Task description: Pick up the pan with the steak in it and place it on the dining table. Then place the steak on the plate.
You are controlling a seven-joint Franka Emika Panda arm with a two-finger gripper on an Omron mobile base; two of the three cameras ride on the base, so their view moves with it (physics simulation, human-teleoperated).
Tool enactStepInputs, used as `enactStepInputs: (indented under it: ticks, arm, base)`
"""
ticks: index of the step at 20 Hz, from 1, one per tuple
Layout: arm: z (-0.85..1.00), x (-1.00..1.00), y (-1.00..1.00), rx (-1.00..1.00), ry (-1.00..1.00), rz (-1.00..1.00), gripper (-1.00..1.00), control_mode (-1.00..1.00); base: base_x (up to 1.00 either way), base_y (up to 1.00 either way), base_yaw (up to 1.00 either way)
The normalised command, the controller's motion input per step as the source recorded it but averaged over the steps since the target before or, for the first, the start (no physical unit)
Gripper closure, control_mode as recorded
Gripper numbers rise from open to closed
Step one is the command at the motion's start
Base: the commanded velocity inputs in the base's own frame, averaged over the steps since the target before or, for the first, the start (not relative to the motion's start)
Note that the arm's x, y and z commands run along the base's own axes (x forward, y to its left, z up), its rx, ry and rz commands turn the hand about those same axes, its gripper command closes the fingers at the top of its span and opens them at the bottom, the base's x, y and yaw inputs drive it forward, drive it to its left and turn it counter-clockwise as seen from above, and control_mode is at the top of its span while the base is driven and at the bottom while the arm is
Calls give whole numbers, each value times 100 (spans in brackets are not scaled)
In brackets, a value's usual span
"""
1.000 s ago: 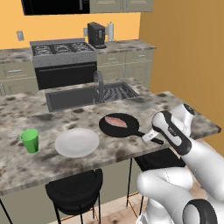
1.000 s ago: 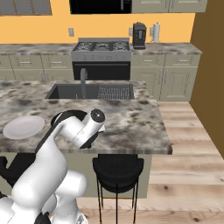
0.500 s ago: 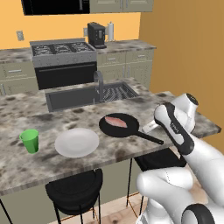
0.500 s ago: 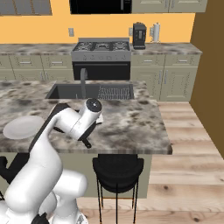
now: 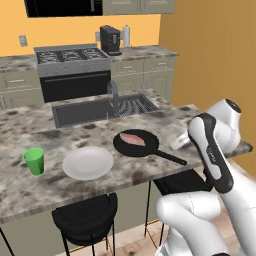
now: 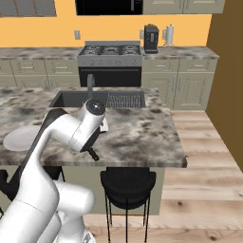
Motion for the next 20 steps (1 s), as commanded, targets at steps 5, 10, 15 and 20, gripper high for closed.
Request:
enactStepInputs:
  ticks: [5, 10, 15, 20]
  arm:
    - [21, -73, 0, 0, 0, 0, -100, -100]
    - [35, -58, 7, 0, -1, 0, -100, -100]
    - [42, -17, 17, 0, -3, 0, -100, -100]
    - [1, 0, 2, 0, 0, 0, -100, -100]
  base:
    - [0, 0, 0]
    - [0, 0, 0]
    - [0, 0, 0]
    - [0, 0, 0]
